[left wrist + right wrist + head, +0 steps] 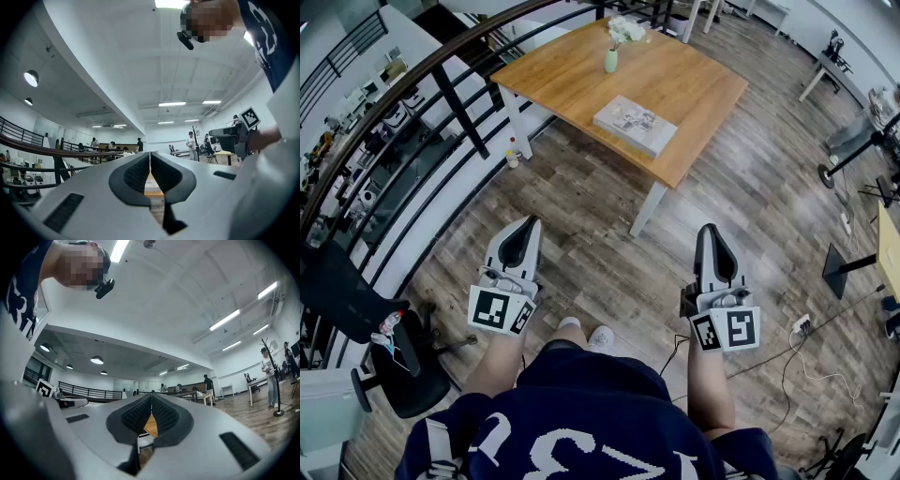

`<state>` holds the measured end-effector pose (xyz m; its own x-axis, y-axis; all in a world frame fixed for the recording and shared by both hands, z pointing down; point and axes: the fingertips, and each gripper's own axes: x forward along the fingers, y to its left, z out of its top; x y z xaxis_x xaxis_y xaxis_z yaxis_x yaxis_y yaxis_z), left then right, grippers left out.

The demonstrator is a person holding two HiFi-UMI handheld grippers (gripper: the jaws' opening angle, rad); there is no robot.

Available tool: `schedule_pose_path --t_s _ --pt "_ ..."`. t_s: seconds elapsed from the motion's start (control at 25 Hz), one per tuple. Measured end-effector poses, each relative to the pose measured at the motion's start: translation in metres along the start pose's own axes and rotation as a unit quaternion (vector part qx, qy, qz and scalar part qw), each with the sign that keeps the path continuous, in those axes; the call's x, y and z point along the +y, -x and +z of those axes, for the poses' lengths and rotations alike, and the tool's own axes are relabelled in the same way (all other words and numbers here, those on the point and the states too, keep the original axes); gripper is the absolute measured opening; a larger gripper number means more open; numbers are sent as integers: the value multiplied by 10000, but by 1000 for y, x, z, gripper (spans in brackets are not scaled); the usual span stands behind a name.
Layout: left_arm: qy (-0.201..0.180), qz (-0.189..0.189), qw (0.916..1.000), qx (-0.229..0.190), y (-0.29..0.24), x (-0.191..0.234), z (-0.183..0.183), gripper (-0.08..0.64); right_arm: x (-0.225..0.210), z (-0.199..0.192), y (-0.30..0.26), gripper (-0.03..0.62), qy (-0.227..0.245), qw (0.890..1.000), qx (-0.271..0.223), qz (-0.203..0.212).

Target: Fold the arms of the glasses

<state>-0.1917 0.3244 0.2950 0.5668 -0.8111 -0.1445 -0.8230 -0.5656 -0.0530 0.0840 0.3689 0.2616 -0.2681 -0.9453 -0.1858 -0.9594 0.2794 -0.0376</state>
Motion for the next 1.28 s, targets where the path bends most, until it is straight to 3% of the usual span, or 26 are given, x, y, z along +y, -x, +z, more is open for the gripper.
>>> schedule_pose_path --t_s 0.36,0.76,0.96,1.28 --pt "170 -106 9998 -70 1 -8 5 23 -1 14 5 28 -50 9998 -212 -38" --pt "27 -43 10000 12 -13 0 4 23 -8 8 -14 29 -344 9989 -299 57" --pt "67 -86 9999 6 -48 17 -5 22 -23 5 -46 29 -288 9991 -296 -6" --pt "231 -244 9994 -31 -144 71 -24 23 -56 -3 -141 29 -126 9995 -236 -168"
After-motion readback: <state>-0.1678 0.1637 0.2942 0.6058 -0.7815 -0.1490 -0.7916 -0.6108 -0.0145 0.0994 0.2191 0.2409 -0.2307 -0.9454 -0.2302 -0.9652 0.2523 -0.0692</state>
